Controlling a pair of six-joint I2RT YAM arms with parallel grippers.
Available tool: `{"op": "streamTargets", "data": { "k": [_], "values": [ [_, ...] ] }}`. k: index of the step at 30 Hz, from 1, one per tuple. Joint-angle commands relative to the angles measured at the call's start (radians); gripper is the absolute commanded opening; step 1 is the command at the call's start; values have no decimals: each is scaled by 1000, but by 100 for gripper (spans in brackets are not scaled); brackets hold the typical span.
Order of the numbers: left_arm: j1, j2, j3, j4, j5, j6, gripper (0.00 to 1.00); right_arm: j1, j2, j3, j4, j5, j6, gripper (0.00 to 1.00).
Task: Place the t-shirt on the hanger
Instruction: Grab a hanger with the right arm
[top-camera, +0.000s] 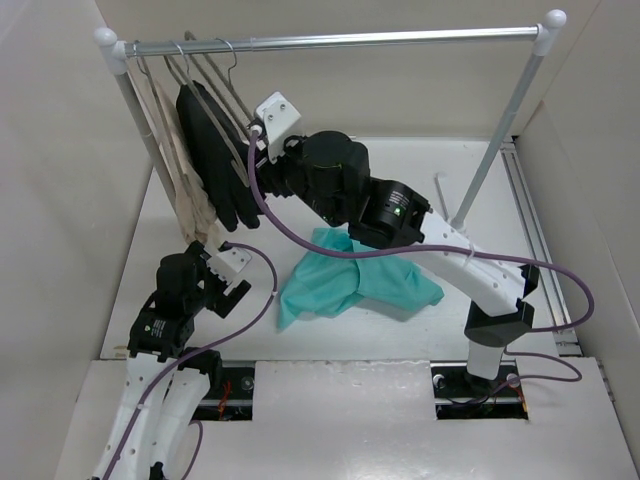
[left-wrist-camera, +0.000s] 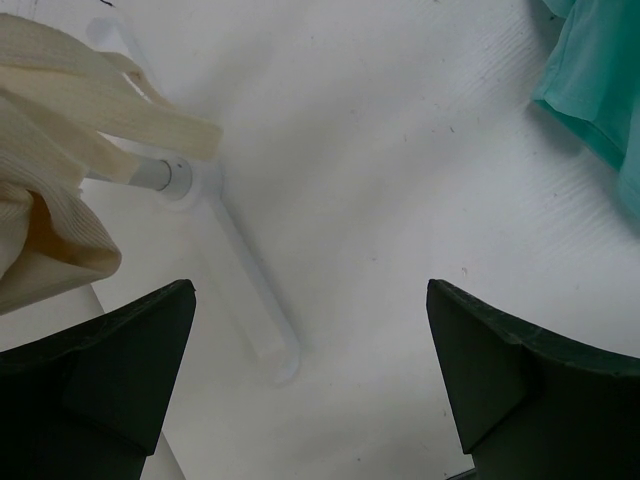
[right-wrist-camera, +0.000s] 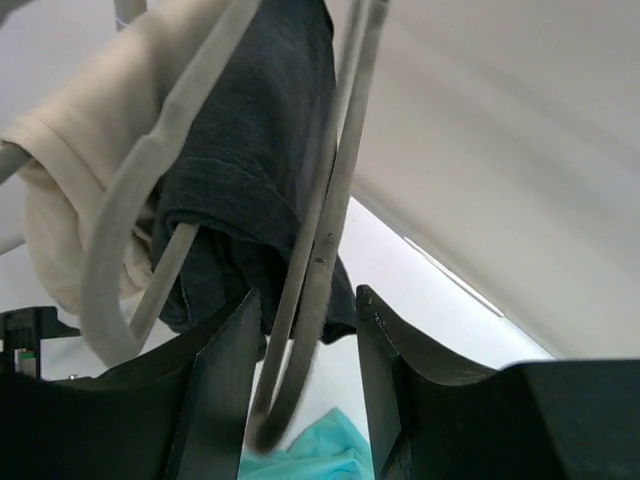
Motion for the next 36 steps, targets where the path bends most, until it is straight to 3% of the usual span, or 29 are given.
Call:
{"op": "streamTargets", "data": {
  "k": [1,4,14,24,31,36],
  "values": [
    [2,-4,-6,32,4,-3,100,-2,-41,-11,0,63,-21,48],
    [2,-4,-6,32,4,-3,100,-11,-51,-22,26,46,-41,48],
    [2,-4,-15,32,4,-3,100,-32,-123,-142,161,-28,-52,0],
    [-9,-4,22,32,4,-3,100,-32,-222,-254,320,-63,-52,0],
    [-29,-4,66,32,110,8,100,-32,-288,-352,329,-82,-77,0],
    [-29,-4,97,2,213,-2,100,-32,-434,-609,329,-143,-86,0]
  ]
}}
